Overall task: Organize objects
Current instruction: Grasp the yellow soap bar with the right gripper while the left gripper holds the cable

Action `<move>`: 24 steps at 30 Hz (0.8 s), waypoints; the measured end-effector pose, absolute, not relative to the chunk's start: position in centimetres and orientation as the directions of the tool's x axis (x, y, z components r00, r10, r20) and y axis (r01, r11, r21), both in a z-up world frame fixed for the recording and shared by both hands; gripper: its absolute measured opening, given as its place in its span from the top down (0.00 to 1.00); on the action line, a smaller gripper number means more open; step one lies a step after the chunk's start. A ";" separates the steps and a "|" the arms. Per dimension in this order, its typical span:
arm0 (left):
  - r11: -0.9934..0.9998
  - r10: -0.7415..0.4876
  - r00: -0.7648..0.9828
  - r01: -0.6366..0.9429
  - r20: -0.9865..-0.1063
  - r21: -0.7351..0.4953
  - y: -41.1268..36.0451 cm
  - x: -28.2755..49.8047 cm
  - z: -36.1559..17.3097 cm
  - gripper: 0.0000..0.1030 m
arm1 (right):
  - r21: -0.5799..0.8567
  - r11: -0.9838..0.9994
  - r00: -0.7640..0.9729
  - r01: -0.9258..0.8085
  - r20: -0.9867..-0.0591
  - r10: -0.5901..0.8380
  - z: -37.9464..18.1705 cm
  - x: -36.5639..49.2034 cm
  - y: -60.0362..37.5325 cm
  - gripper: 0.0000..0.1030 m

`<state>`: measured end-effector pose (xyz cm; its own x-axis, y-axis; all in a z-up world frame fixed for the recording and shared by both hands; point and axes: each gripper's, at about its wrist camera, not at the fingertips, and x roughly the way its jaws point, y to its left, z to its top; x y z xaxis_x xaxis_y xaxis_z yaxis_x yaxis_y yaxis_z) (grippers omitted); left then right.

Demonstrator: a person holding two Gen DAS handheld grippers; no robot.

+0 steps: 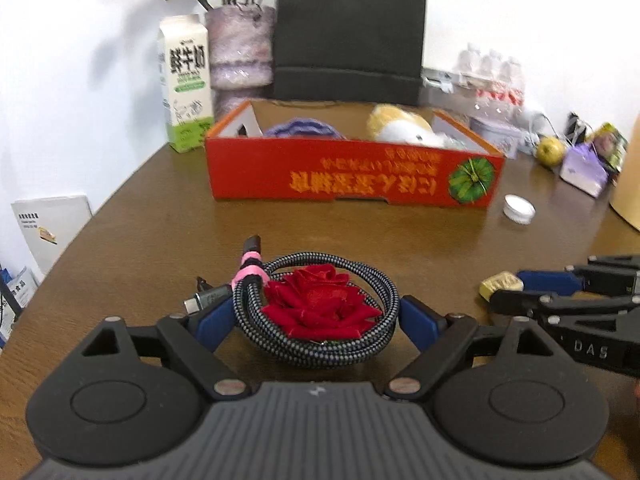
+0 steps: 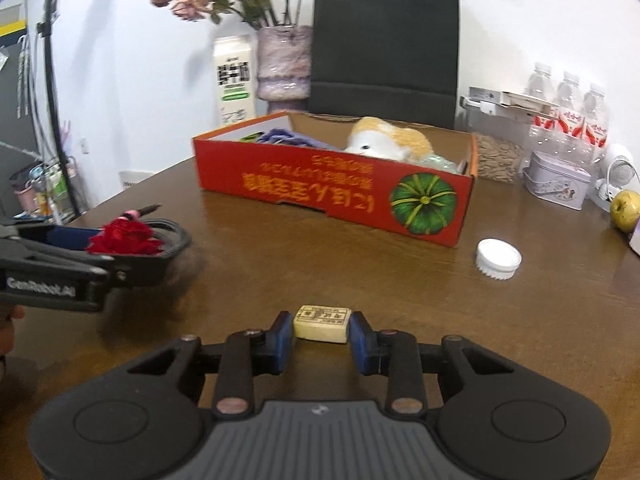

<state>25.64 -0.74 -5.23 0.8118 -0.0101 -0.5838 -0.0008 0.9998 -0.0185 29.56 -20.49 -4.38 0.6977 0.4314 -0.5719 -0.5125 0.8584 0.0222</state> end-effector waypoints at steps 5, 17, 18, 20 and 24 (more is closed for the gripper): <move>1.000 -0.025 0.775 0.012 -0.632 -0.026 -0.7 25.6 -6.3 0.12 | 0.028 0.859 0.697 -0.511 -0.572 0.433 -4.3 28.8 -20.6 0.71; 1.000 0.021 0.836 -0.025 -0.548 0.000 -0.8 22.7 -4.9 0.05 | 0.050 0.865 0.676 -0.499 -0.602 0.425 -4.8 29.7 -20.6 0.41; 1.000 0.018 0.837 -0.018 -0.547 0.004 -0.9 22.7 -4.9 0.16 | 0.046 0.866 0.677 -0.498 -0.603 0.422 -4.8 29.7 -20.6 0.40; 1.000 0.014 0.836 -0.007 -0.548 0.015 -1.2 22.7 -5.0 0.37 | 0.042 0.868 0.679 -0.494 -0.604 0.416 -4.8 29.7 -20.6 0.40; 1.000 0.002 0.830 0.005 -0.558 0.011 -1.2 22.9 -5.3 0.52 | 0.037 0.871 0.682 -0.490 -0.606 0.409 -4.8 29.8 -20.5 0.40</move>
